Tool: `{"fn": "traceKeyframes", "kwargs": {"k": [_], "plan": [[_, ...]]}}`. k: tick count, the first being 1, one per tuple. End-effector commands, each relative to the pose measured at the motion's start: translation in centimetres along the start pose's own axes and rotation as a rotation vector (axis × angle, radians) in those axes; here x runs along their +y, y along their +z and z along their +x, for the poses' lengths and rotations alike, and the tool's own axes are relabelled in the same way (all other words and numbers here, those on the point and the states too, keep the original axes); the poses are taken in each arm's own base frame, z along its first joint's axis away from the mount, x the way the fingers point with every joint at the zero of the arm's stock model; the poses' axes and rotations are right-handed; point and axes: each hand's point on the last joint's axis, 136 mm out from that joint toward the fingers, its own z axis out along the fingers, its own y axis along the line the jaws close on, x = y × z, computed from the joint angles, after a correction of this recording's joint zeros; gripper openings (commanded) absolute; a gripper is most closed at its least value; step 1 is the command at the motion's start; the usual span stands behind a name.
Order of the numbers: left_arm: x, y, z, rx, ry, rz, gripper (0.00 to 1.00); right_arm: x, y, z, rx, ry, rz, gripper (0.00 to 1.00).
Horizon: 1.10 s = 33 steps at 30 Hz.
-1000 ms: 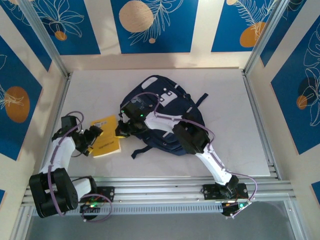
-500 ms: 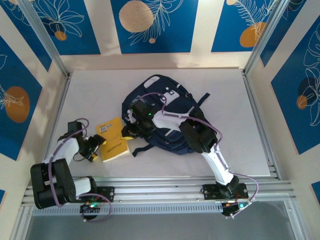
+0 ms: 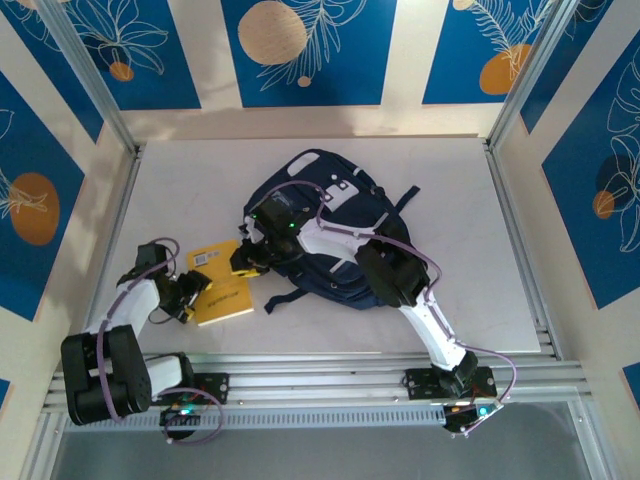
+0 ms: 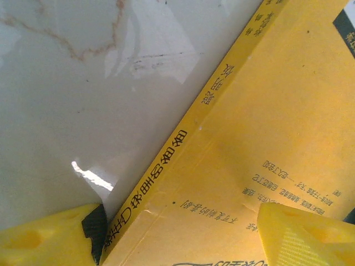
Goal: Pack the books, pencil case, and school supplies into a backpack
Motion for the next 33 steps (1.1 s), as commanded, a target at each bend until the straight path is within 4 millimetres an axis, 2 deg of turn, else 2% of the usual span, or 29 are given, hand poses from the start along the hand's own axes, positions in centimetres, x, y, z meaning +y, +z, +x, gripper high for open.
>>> {"fn": "traceKeyframes", "kwargs": {"k": [1, 4, 6, 11, 14, 22, 25, 28, 33], "plan": [[-2.0, 1.3, 2.7, 0.131, 0.045, 0.108, 0.74, -2.3, -0.9, -0.2, -0.059, 0.000, 0.205, 0.43], [-1.6, 1.6, 2.7, 0.129, 0.046, 0.092, 0.75, -3.2, -1.9, -0.2, -0.099, -0.043, 0.346, 0.44], [-1.7, 1.8, 2.7, 0.127, 0.049, 0.099, 0.74, -3.5, -1.5, 0.3, -0.075, -0.065, 0.391, 0.44], [-1.9, 2.0, 2.6, 0.129, 0.046, 0.115, 0.70, -4.2, 0.9, 1.6, -0.009, -0.070, 0.396, 0.45], [-1.9, 2.3, 2.8, 0.136, 0.035, 0.123, 0.68, -3.7, 2.3, 2.2, 0.029, -0.066, 0.351, 0.45], [-1.5, 3.0, 3.4, 0.146, 0.030, 0.126, 0.65, -4.4, 2.7, 2.3, 0.032, -0.067, 0.407, 0.50], [-1.7, 3.2, 3.6, 0.154, 0.030, 0.136, 0.63, -3.1, 3.6, 2.7, 0.061, -0.073, 0.322, 0.43], [-1.9, 3.3, 3.8, 0.161, 0.037, 0.141, 0.60, -0.1, 4.4, 3.1, 0.084, -0.063, 0.176, 0.39], [-1.8, 3.1, 3.8, 0.151, 0.044, 0.132, 0.55, 3.6, 2.9, 2.4, 0.053, -0.039, 0.049, 0.33]]}}
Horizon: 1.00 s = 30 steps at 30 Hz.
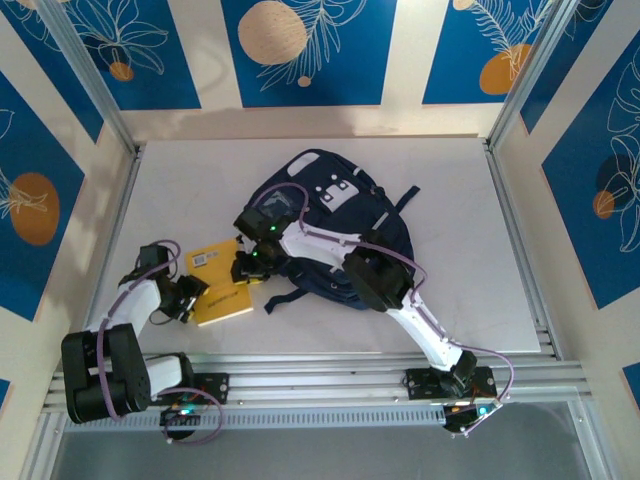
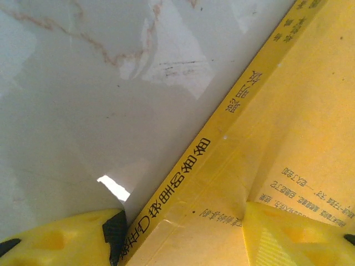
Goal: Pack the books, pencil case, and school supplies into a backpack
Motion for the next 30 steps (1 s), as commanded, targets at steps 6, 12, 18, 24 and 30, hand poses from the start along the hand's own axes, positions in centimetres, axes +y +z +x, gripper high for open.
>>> {"fn": "traceKeyframes", "kwargs": {"k": [6, 12, 18, 24, 30], "plan": [[-3.3, 1.7, 3.9, 0.157, 0.065, 0.202, 0.48, 9.2, -1.7, 1.7, 0.105, -0.035, -0.375, 0.30], [-3.8, 0.5, 3.9, 0.141, 0.074, 0.223, 0.46, 7.7, -0.6, 0.9, 0.083, -0.009, -0.324, 0.14], [-3.9, -3.4, 2.8, 0.044, 0.160, 0.171, 0.70, 6.7, -3.4, -0.3, -0.004, -0.031, -0.273, 0.00], [-4.8, -10.2, 0.2, -0.176, 0.250, 0.125, 0.83, 8.4, -7.6, -1.1, -0.053, -0.075, -0.388, 0.00], [-5.5, -13.6, -1.2, -0.289, 0.249, 0.122, 0.85, 9.9, -11.3, -1.3, -0.093, -0.132, -0.457, 0.00]]}}
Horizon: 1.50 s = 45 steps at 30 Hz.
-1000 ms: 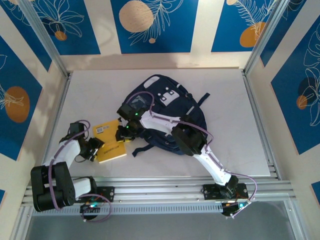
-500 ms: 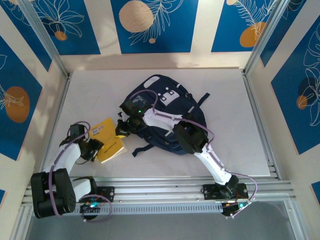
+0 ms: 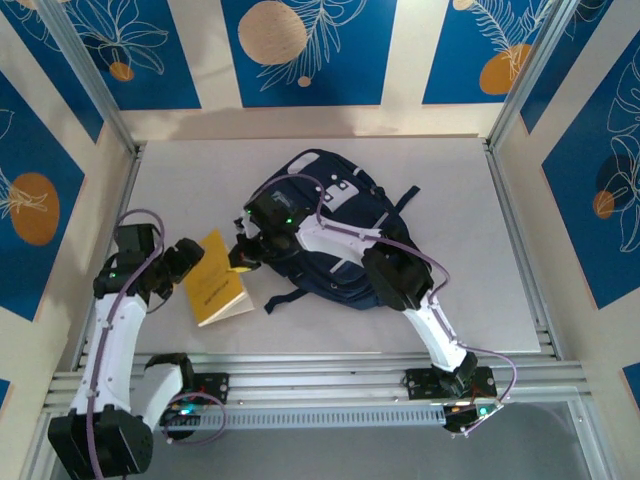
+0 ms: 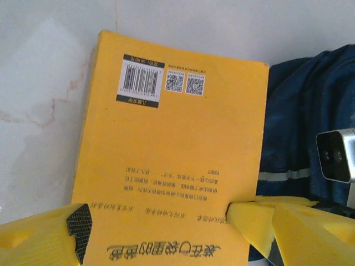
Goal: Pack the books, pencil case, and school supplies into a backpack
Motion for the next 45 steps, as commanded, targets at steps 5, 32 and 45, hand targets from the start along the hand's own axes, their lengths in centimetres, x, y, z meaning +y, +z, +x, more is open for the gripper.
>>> {"fn": "traceKeyframes", "kwargs": {"k": [5, 32, 45], "plan": [[0.2, -1.7, 0.4, 0.017, 0.011, -0.034, 0.86, 7.0, -5.9, -0.7, -0.065, -0.140, -0.210, 0.00], [-15.1, -8.0, -1.1, 0.123, 0.107, 0.585, 0.93, 11.4, -20.0, -1.4, -0.240, -0.186, -0.383, 0.00], [-18.1, -9.2, 0.3, 0.175, 0.126, 0.754, 0.87, 12.8, -22.0, 0.9, -0.238, -0.183, -0.467, 0.00]]}}
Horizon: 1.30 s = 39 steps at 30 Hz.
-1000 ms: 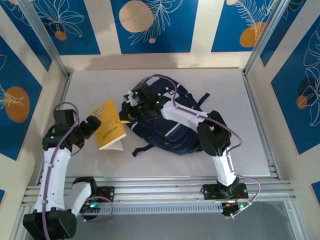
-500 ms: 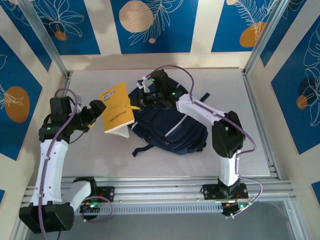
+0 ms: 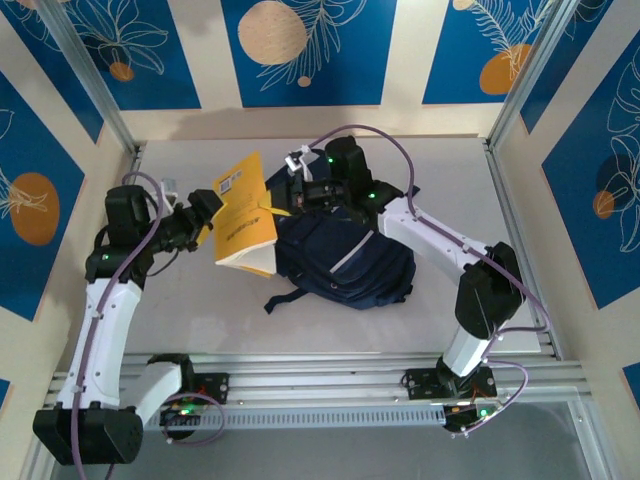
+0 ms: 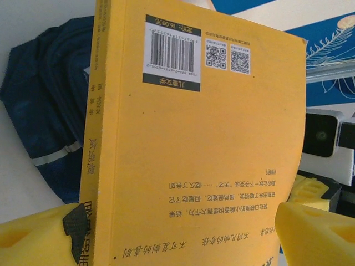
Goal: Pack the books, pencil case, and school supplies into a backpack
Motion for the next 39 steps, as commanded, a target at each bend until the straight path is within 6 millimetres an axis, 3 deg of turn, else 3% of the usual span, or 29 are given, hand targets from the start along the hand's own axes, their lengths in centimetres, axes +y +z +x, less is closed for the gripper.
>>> {"fn": "traceKeyframes", "kwargs": {"k": [1, 4, 10, 13, 17, 20, 26, 31, 33, 36, 39], "plan": [[-2.3, -0.5, 0.8, 0.029, 0.085, 0.073, 0.88, 3.2, -0.5, 1.1, 0.045, -0.037, -0.104, 0.00], [0.5, -0.7, 1.0, 0.017, 0.120, -0.069, 0.90, 3.5, -1.0, 1.0, 0.037, -0.043, -0.106, 0.00], [3.3, -0.1, 1.3, 0.023, 0.113, -0.156, 0.89, 4.3, -1.3, 1.3, 0.037, -0.059, -0.114, 0.00], [3.5, 0.4, 1.0, 0.014, 0.101, -0.148, 0.90, 4.5, -1.4, 1.5, 0.040, -0.065, -0.120, 0.00], [2.2, 2.1, 0.7, 0.026, 0.019, -0.010, 0.86, 4.3, -1.0, 1.8, 0.058, -0.061, -0.141, 0.00], [0.8, 2.7, 0.5, 0.027, -0.038, 0.099, 0.71, 3.4, -0.7, 1.7, 0.055, -0.046, -0.130, 0.00], [-1.6, 1.8, 0.3, -0.012, -0.062, 0.228, 0.34, 1.0, 0.3, 1.3, 0.063, -0.006, -0.087, 0.00], [-1.5, 1.8, 0.6, -0.015, -0.070, 0.245, 0.04, -0.2, 0.8, 1.3, 0.045, -0.009, -0.004, 0.00], [-1.4, 1.7, 0.5, -0.027, -0.079, 0.237, 0.00, -0.9, 0.5, 1.1, 0.019, -0.018, 0.055, 0.01], [-1.5, 1.1, -0.1, -0.074, -0.081, 0.225, 0.00, -1.9, -0.3, 0.8, -0.033, -0.031, 0.168, 0.18], [-2.0, 0.4, -1.0, -0.120, -0.084, 0.196, 0.00, -2.9, -1.7, 0.3, -0.129, -0.011, 0.283, 0.53]]}}
